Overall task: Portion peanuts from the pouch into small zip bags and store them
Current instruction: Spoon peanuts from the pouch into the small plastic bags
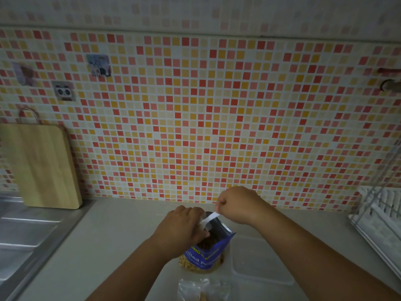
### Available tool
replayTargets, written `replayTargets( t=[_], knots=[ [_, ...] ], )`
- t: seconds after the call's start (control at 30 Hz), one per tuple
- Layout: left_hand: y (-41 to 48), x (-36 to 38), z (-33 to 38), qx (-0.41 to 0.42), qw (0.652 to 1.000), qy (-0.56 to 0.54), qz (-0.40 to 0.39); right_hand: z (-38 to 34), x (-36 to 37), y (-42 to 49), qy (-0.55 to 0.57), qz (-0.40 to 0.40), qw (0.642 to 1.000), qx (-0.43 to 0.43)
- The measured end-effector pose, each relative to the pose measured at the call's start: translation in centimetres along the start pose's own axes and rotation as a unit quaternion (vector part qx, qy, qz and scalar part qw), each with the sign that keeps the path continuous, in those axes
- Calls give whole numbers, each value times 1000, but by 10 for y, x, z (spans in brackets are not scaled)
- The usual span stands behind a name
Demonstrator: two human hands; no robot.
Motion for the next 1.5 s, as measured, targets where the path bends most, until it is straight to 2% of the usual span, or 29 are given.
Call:
replayTargets(
  t=[0.1,0.2,0.27,0.33,0.4,0.47,0.57,0.73,0.83,0.9,1.0,1.1,1.23,1.27,1.33,1.43,1.5],
  knots=[
    [-2,1,1,-21,998,-48,32,-17,-13,-13,-107,73,988,-87],
    [-6,2,-3,-55,988,-137,55,-25,-27,-27,-168,145,966,-130],
    [-8,2,-8,-79,973,-208,62,-23,-37,-33,-179,209,951,-141],
    [-10,-2,-11,-104,953,-272,80,-14,-43,-36,-161,249,949,-110],
    [-11,-8,-12,-120,941,-302,98,-6,-39,-34,-154,215,963,-59],
    [-13,-12,-13,-129,939,-306,87,-8,-21,-27,-190,113,975,-27],
    [-14,-9,-13,-139,938,-315,29,-20,21,-14,-246,-36,969,-6],
    [-18,-1,-14,-168,914,-370,7,-32,72,7,-223,-111,968,23],
    [-19,0,-14,-175,910,-376,4,-38,83,16,-203,-216,952,80],
    [-20,0,-15,-176,909,-378,4,-39,86,20,-162,-226,952,128],
    [-21,0,-16,-176,909,-378,5,-34,83,25,-53,-185,965,176],
    [-21,-1,-16,-176,908,-381,-6,-20,84,27,28,-146,971,187],
    [-22,-4,-16,-177,901,-397,3,7,80,27,40,-71,986,146],
    [-22,-6,-16,-180,896,-406,10,11,77,27,41,-87,984,148],
    [-23,-8,-18,-185,890,-417,25,12,71,24,10,-169,971,172],
    [-23,-13,-23,-182,896,-403,40,16,57,18,4,-215,954,207],
    [-22,-17,-24,-171,908,-380,45,25,52,15,-45,-234,955,178]
  ],
)
Point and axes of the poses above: each hand's wrist, its own y-axis towards the middle knuckle, its own x-axis out of the palm, z = x × y, the point moved 2 cm from there along y, towards the middle knuckle, and after that the axes turned 7 degrees about x, right-handed, at the moved point
